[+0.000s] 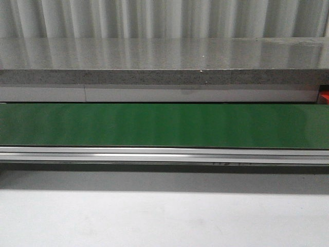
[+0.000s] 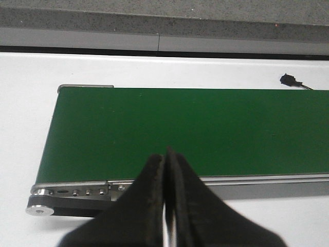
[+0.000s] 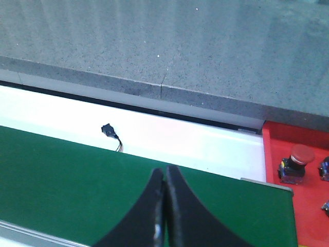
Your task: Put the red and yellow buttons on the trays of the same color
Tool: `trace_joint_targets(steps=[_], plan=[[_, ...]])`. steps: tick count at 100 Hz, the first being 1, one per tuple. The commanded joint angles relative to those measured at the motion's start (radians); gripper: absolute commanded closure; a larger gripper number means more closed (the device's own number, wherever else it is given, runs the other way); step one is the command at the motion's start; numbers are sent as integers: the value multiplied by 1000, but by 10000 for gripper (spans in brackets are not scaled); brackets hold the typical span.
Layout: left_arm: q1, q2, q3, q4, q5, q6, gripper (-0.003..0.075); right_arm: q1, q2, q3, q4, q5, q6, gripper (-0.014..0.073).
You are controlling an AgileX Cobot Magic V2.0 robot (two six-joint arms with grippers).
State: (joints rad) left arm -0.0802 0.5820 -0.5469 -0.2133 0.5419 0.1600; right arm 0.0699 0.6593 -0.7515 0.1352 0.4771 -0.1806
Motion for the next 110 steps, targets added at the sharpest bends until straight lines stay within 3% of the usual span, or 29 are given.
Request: trace_joint_targets(steps=[1,78,93,110], plan=[[-6,1,-30,-20,-70,-3,741,2,-19,-26,1,-67,-17,653],[-6,1,-30,-20,-70,-3,741,2,-23,-26,-4,-63,-17,652],[-6,1,-30,-20,-70,-3,741,2,-92,19,-77,-124,-16,652],[-6,1,-30,-20,-70,-3,741,2,-248,192,-87,-267,-16,652]])
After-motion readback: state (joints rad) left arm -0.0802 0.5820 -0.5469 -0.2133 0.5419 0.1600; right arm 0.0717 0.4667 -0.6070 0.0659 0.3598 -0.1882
